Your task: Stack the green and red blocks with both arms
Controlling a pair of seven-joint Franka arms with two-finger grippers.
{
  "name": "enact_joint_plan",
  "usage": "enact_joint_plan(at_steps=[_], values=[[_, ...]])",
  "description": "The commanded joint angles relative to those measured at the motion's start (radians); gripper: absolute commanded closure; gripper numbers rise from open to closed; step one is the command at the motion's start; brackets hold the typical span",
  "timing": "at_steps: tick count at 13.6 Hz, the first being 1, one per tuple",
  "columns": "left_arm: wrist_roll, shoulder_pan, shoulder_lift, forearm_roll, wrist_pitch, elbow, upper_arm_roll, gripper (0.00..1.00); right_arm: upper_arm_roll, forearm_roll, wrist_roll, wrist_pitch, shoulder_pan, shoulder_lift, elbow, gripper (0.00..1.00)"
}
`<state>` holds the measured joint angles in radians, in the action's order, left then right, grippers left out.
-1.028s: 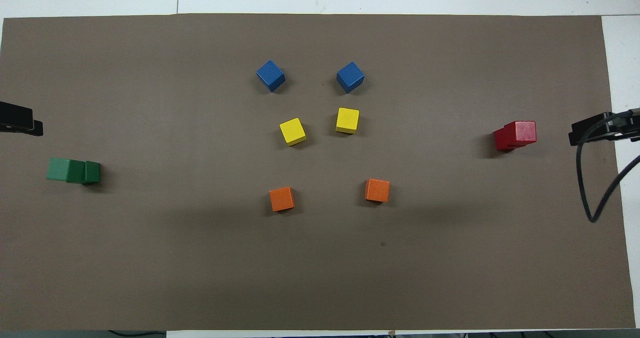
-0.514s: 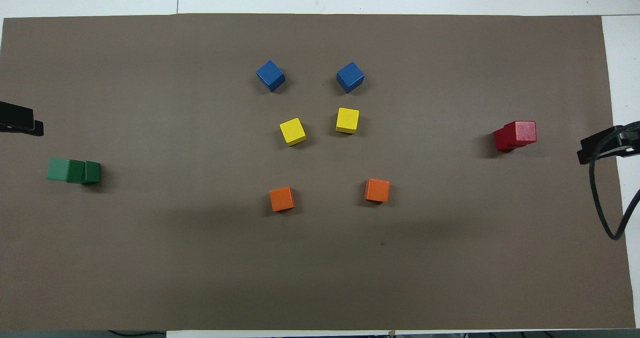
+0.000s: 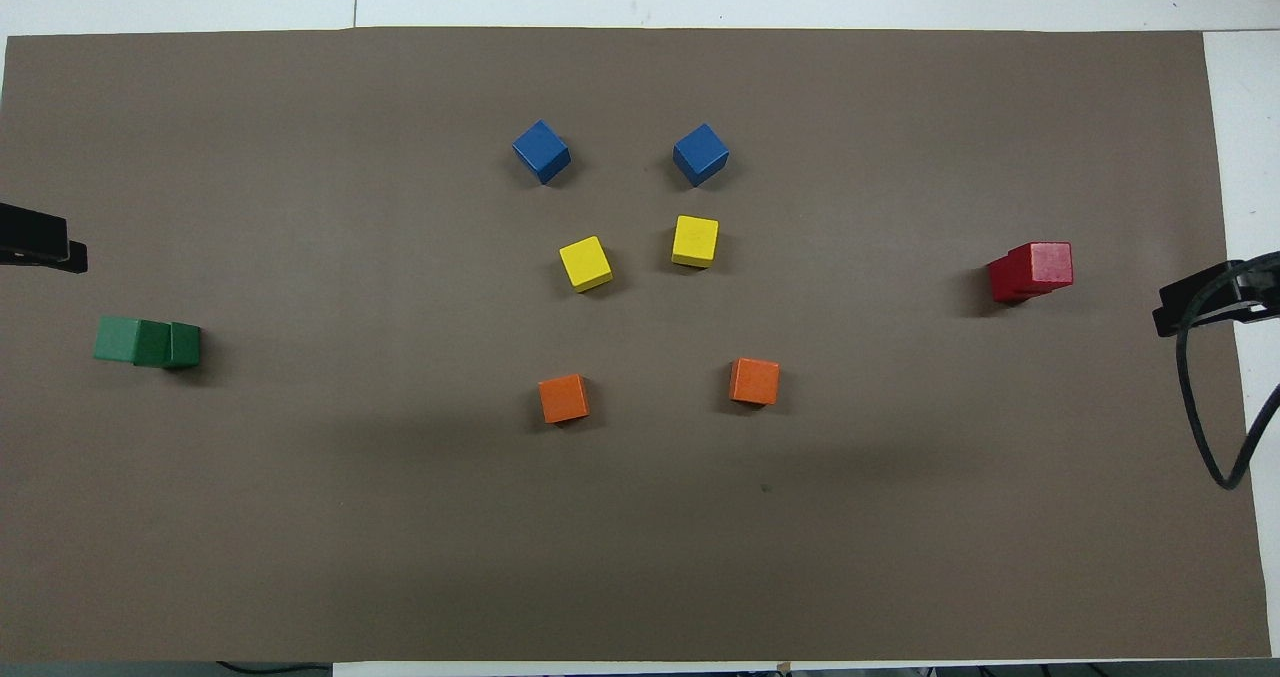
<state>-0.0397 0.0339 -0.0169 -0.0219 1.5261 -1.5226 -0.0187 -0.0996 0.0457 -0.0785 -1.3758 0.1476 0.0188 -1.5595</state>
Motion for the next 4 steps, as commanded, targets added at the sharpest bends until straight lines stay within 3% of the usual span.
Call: enact_joint_plan(at_steps=[1,4], values=[[0.011,-0.003,-0.034,0.007,0.02,-0.037,-0.001,0.0,-0.011,-0.004,-0.007,-0.035,0.017,0.036,-0.051,0.0],[0.009,-0.005,-0.032,0.007,0.022,-0.037,-0.001,0.0,-0.011,-0.004,-0.007,-0.048,0.018,0.044,-0.07,0.0]])
